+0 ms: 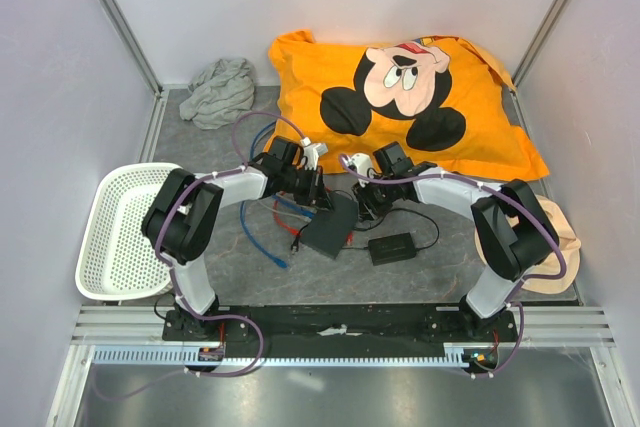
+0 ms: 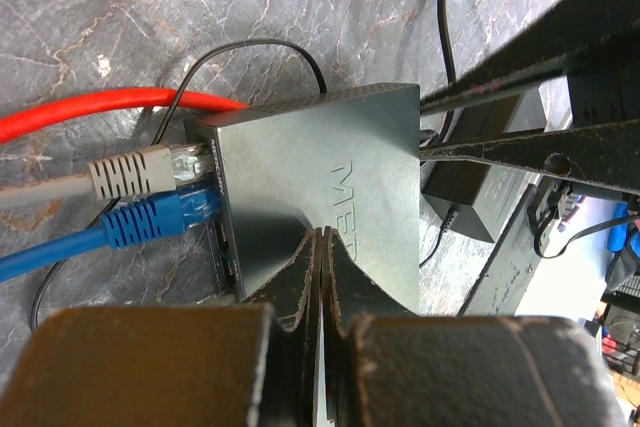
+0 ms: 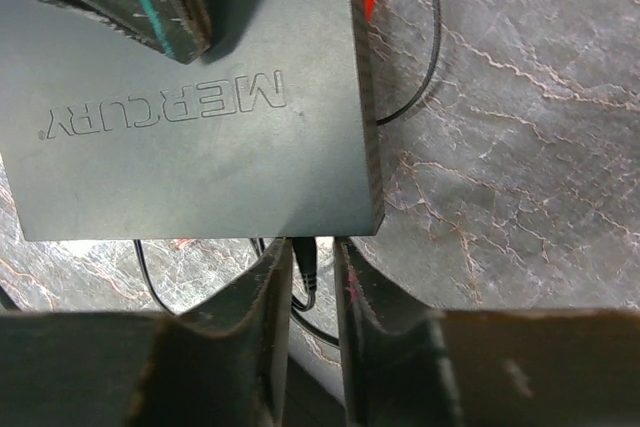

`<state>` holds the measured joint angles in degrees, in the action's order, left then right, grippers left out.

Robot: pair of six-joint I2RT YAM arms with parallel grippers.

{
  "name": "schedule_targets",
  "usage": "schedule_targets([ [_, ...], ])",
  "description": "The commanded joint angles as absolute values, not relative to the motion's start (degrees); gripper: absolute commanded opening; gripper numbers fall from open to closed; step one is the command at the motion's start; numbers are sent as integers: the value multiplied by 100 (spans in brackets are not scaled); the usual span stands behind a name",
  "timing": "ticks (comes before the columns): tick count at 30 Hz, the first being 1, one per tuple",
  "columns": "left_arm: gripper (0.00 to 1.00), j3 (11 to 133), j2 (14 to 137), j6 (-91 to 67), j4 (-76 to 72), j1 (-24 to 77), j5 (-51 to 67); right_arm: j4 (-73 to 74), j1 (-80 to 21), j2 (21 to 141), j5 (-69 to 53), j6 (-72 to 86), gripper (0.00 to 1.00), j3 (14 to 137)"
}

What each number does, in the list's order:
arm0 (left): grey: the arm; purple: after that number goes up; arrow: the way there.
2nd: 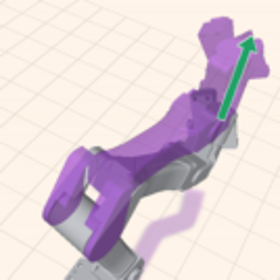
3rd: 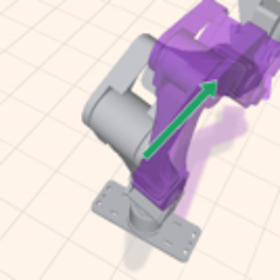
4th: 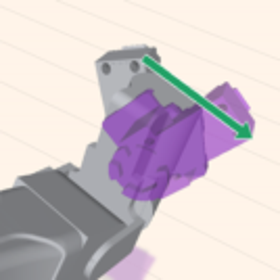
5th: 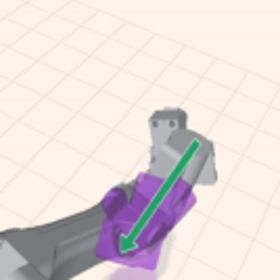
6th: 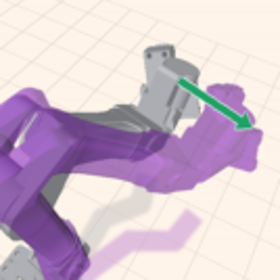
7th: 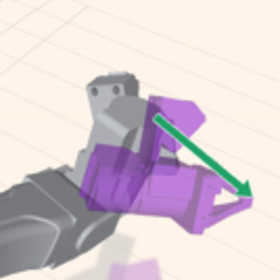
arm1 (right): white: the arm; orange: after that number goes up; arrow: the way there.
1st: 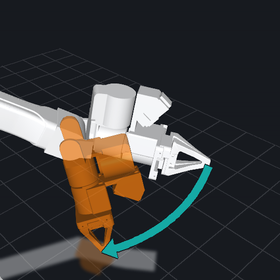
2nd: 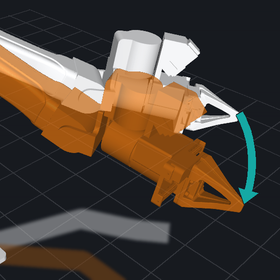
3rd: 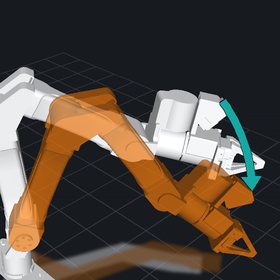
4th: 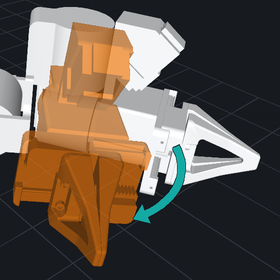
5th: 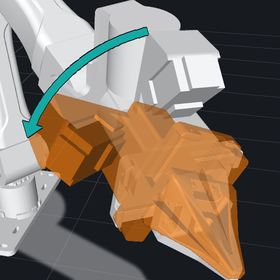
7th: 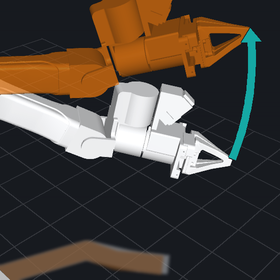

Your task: Pull the plug from the switch port

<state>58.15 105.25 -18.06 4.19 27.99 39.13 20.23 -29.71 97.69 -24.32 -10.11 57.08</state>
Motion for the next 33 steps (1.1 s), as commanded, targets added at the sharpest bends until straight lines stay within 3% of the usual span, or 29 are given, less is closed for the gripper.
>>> schedule_targets([
  [1, 1, 5801, 10828, -1688, 747, 2795, 3278, 1863, -3015, 9774, -2434, -1186, 27, 5880],
  [5, 2, 5818, 10846, -1679, 756, 2795, 3261, 1951, -3023, 9703, -2505, -1380, 23, 5801],
  [9, 1, 5810, 10872, -1652, 747, 2795, 3208, 2013, -3032, 9624, -2207, -1599, 0, 5669],
  [33, 2, 5766, 10934, -1547, 791, 2795, 2821, 2531, -3024, 9299, -1890, -2241, 1, 5256],
])
